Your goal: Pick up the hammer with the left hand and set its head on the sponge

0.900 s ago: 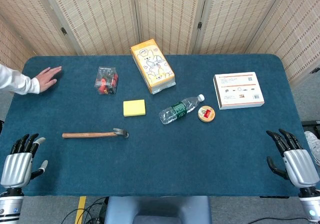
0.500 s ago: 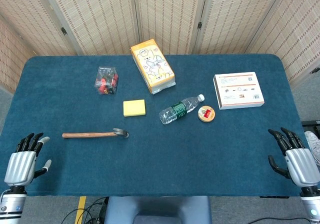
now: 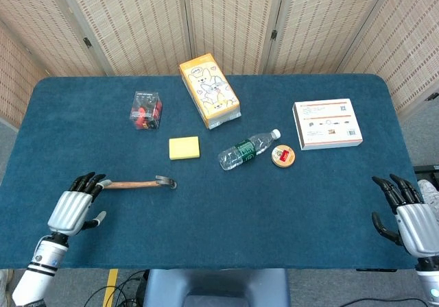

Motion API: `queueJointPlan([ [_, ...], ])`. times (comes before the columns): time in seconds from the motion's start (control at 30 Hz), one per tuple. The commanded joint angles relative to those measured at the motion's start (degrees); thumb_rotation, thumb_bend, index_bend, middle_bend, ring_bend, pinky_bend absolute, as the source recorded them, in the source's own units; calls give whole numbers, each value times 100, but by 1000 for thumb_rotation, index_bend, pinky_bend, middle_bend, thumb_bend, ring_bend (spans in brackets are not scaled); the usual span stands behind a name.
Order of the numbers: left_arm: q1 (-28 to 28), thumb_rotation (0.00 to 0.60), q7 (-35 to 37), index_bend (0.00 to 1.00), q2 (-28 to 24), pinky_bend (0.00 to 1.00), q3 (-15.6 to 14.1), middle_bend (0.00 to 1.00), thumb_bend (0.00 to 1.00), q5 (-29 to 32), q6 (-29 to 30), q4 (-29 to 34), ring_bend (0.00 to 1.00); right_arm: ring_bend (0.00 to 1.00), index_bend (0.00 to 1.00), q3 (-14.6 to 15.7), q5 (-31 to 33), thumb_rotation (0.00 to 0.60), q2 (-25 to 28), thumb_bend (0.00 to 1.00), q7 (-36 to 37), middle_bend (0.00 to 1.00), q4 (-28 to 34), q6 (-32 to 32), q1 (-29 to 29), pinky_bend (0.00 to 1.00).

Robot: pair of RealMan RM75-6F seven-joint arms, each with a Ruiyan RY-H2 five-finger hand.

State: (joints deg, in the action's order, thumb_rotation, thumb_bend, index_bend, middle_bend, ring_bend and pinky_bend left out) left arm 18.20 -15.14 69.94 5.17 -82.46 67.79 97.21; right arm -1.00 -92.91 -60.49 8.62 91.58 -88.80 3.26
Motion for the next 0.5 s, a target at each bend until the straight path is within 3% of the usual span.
queueJointPlan([
  [0.03,341,600,-126,215,241,155,103,165,339,172,-377,-113,104,63,103,13,4,600,-5,371,16,193,-16,-4,-15,122],
  [0.5,994,600,-805,231,1219,155,346,216,345,1307,-994,-696,119,63,103,18,-5,600,8,371,47,199,-22,12,-19,122],
])
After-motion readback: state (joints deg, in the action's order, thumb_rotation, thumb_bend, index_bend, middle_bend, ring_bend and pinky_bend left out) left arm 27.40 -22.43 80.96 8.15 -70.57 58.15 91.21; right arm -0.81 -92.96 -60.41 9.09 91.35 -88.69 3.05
